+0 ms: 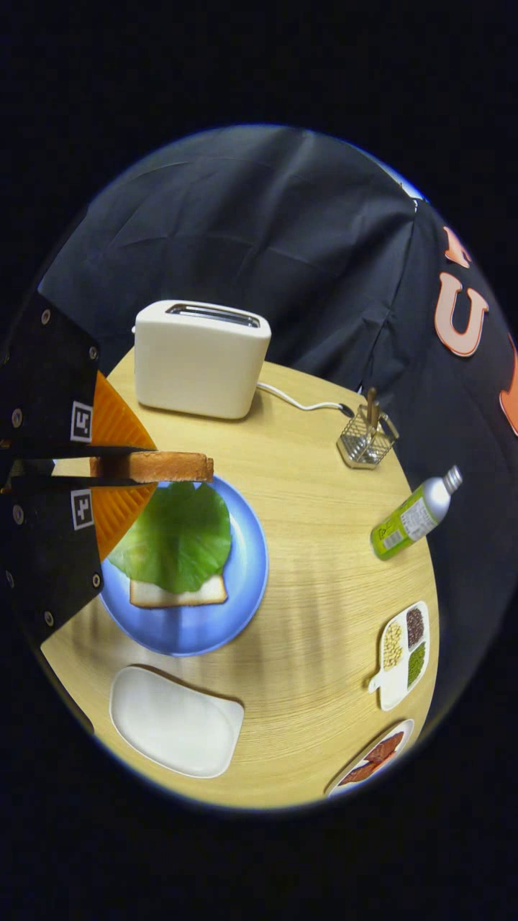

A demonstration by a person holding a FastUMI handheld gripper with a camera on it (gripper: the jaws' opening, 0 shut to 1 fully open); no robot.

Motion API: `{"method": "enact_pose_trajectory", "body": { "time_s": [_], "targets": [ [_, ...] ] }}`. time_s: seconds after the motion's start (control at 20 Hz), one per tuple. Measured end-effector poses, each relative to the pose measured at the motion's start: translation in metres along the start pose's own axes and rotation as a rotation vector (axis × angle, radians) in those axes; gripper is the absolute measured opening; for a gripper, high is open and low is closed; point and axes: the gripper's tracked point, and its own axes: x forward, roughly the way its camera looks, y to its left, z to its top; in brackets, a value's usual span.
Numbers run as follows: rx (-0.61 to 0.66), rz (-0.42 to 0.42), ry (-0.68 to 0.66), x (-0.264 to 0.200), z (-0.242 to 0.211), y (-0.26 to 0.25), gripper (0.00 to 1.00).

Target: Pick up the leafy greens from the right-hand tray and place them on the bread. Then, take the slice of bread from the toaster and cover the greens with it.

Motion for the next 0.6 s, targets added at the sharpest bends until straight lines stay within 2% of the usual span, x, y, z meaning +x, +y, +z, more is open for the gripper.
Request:
{"method": "enact_pose_trajectory", "body": {
  "time_s": [0.3,0.45,0.6],
  "targets": [
    [-0.016,-0.025,-0.023,0.005,0.003,-0.02,0.09],
    [-0.024,-0.065,-0.021,0.007,0.003,-0.034,0.14],
    [-0.039,-0.107,-0.052,0.007,0.011,-0.045,0.27]
  ]
}}
